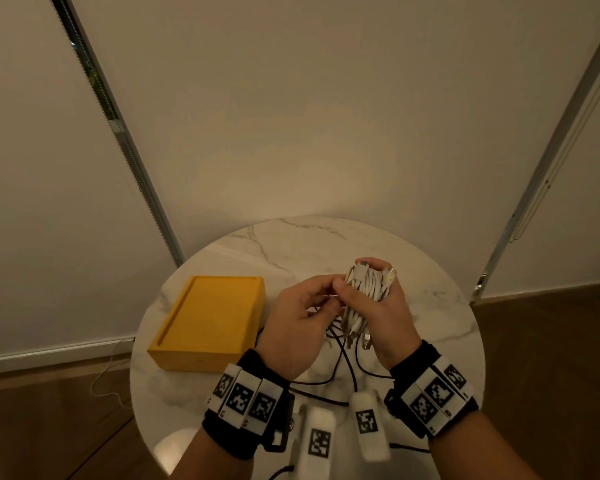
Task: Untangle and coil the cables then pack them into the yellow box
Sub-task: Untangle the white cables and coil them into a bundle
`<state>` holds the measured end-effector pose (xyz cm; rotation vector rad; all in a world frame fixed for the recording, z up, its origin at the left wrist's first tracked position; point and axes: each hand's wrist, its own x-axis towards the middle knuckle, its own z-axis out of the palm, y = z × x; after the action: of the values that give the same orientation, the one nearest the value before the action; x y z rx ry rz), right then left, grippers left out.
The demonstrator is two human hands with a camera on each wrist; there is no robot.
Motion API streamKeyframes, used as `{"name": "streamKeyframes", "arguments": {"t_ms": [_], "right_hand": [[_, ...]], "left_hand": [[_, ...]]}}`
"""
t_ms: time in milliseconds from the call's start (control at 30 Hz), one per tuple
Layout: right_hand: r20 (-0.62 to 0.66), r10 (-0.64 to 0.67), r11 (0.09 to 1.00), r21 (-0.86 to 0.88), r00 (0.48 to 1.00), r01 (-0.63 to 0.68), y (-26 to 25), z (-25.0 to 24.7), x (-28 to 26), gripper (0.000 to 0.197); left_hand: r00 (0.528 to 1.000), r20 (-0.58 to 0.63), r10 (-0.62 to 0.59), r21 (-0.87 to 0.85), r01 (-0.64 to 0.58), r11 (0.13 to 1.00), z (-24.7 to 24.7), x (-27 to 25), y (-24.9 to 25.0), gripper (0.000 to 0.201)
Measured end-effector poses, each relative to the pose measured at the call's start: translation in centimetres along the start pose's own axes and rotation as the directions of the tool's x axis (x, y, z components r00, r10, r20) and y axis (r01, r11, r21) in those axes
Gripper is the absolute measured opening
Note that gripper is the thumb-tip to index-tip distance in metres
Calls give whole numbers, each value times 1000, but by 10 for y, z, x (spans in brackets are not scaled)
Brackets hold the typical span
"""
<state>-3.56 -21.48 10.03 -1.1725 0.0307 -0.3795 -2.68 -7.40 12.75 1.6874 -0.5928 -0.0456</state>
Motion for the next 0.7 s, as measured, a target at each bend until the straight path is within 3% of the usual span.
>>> {"name": "streamKeyframes", "arguments": {"t_ms": [100,233,467,633,700], "right_hand": [[15,-12,1000,-20,1000,12,2,1,-2,55],[22,13,1000,-5,1000,-13,3,2,-1,66],[74,91,989,114,993,-99,2,5,-1,67],[185,99,990,77,978,-115,-2,6,-2,75],[169,90,994,44,981,-99,-4,6,-1,72]], "left_hand": [[999,-34,17,6,-17,1000,4,1,0,34],[997,-75,25,-41,-28,999,7,-1,0,37],[999,36,-4,-221,12,975,-3,-3,0,44],[1000,9,1,-261,2,965,-9,-4,3,40],[1000,8,1,-239,1,971,-8,-4,5,40]]}}
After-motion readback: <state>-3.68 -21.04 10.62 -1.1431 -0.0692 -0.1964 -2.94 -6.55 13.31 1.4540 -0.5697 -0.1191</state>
